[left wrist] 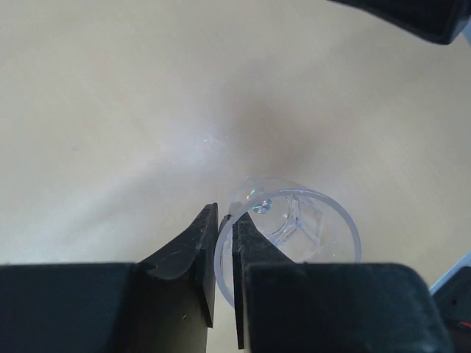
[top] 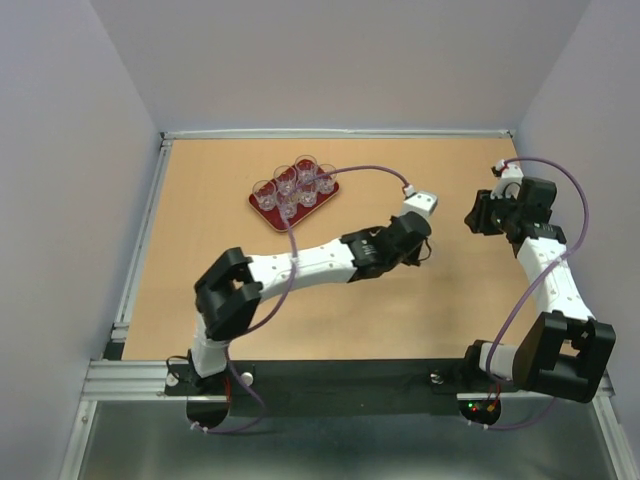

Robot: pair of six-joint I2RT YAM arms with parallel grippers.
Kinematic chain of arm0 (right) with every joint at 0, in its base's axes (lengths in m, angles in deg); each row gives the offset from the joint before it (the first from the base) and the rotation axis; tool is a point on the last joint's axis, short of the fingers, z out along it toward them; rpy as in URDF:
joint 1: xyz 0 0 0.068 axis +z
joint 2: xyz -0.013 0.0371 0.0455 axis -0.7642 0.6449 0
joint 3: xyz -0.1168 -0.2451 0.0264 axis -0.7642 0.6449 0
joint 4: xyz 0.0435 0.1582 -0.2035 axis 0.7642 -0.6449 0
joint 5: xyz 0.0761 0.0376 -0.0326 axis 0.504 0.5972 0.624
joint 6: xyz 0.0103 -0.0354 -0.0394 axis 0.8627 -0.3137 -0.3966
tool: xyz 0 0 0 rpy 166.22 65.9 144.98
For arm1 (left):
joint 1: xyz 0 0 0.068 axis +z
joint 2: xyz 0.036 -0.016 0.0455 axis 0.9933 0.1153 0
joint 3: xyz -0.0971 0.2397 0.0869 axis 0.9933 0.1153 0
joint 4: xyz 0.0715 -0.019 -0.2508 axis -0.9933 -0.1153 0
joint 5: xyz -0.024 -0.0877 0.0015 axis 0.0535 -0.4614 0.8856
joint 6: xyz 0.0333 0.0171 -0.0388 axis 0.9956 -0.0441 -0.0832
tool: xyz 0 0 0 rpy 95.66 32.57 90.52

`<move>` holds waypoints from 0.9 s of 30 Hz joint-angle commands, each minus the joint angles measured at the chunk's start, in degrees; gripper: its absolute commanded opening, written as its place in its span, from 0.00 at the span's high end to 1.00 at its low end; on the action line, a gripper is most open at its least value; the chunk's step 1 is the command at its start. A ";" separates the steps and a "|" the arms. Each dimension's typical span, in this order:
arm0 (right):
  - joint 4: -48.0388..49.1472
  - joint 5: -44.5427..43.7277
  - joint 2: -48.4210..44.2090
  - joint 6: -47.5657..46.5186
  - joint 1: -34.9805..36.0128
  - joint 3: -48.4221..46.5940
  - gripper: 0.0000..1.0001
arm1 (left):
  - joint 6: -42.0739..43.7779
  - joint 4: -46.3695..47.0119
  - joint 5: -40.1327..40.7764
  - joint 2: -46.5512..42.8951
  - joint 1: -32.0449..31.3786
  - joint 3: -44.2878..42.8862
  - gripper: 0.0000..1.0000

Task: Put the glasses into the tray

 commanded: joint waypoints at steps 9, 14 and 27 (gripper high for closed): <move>2.28 2.20 -1.69 -0.21 -0.68 0.53 0.60 | -4.55 6.27 8.43 -29.97 13.00 31.03 1.00; 2.28 2.55 -1.42 -0.13 -0.68 0.70 0.60 | -7.37 8.83 8.69 -39.55 23.10 40.71 1.00; 2.28 2.55 -1.07 -0.21 -0.77 0.70 0.60 | -3.77 11.55 8.16 -41.15 36.92 45.22 1.00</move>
